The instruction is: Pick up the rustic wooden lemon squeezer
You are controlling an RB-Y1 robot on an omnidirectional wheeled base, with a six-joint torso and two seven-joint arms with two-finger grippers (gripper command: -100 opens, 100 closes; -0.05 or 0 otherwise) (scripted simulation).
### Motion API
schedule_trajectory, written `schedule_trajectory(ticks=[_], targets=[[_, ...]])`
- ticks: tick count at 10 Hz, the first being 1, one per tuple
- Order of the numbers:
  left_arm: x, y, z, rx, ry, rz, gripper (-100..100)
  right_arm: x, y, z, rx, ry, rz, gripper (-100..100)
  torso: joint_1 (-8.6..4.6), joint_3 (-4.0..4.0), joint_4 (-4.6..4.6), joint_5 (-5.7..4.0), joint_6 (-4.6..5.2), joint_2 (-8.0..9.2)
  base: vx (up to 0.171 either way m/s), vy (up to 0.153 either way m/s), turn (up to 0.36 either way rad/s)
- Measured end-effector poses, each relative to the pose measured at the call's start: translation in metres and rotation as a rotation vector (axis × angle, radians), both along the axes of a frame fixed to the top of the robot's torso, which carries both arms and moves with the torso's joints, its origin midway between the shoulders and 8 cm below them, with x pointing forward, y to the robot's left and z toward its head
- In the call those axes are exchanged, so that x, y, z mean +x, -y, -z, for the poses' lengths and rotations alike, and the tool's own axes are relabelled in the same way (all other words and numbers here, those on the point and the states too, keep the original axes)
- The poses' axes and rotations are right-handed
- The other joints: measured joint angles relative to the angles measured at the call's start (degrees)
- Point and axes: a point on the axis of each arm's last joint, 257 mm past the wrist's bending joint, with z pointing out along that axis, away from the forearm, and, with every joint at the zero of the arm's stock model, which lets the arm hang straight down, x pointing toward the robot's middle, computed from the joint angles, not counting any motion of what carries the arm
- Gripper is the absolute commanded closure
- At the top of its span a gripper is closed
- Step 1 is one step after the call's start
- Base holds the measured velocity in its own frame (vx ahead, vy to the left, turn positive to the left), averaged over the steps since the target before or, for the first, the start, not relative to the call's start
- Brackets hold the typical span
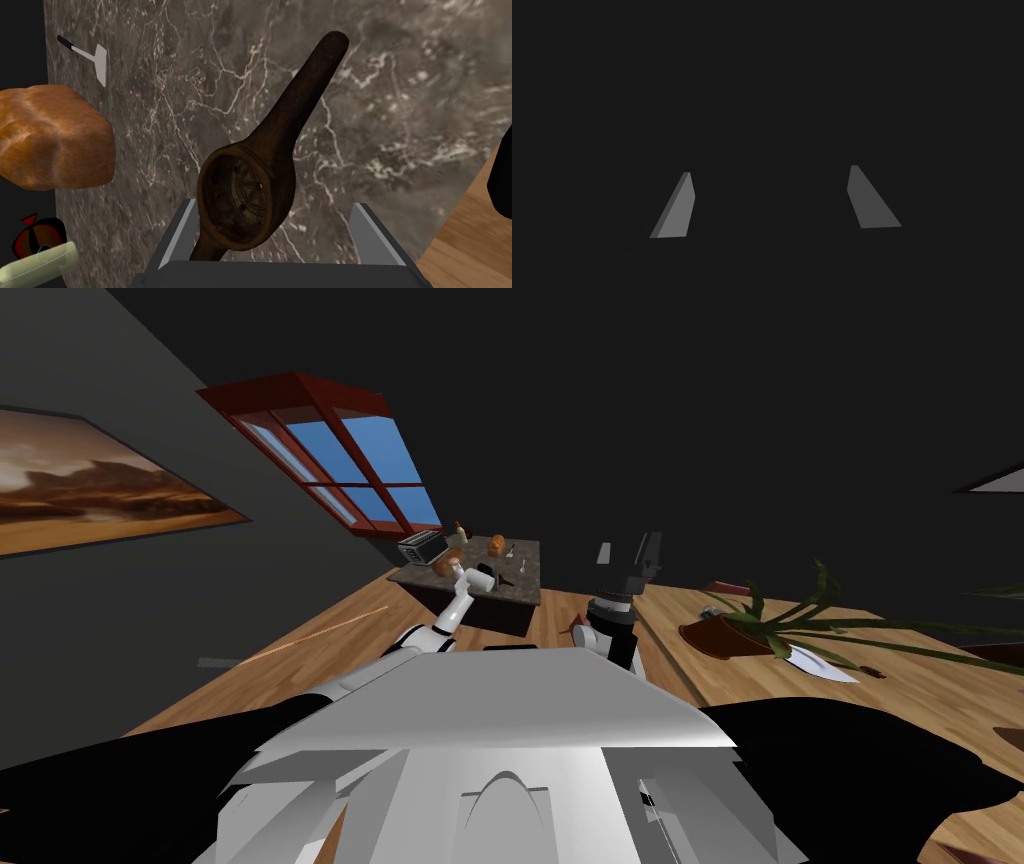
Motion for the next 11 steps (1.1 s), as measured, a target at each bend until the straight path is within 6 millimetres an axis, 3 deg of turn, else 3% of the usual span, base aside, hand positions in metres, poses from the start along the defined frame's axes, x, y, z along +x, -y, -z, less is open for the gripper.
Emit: schedule_trajectory(ticks=[7, 8, 9, 11], targets=[[-0.016, -0.017, 0.003, 0.059, -0.08, -0.025, -100, 0.0, 0.0, 0.0, 0.0, 0.0, 0.0, 0, 0.02, 0.01, 0.0, 0.0, 0.0, 0.02, 0.028, -0.022, 0.016], [-0.017, -0.018, 0.004, 0.06, -0.082, -0.026, 0, 0.0, 0.0, 0.0, 0.0, 0.0, 0.0, 0, 0.06, 0.04, 0.01, 0.01, 0.01, 0.07, 0.0, 0.0, 0.0], [-0.017, -0.018, 0.003, 0.06, -0.082, -0.026, -100, 0.0, 0.0, 0.0, 0.0, 0.0, 0.0, 0, 0.09, 0.06, 0.02, 0.02, 0.0, 0.11, 0.005, -0.056, 0.216], [-0.011, -0.015, 0.007, 0.063, -0.086, 0.008, -100, 0.0, 0.0, 0.0, 0.0, 0.0, 0.0, 0, -0.16, 0.05, 0.02, -0.03, 0.01, 0.1, 0.005, -0.086, 0.184]])
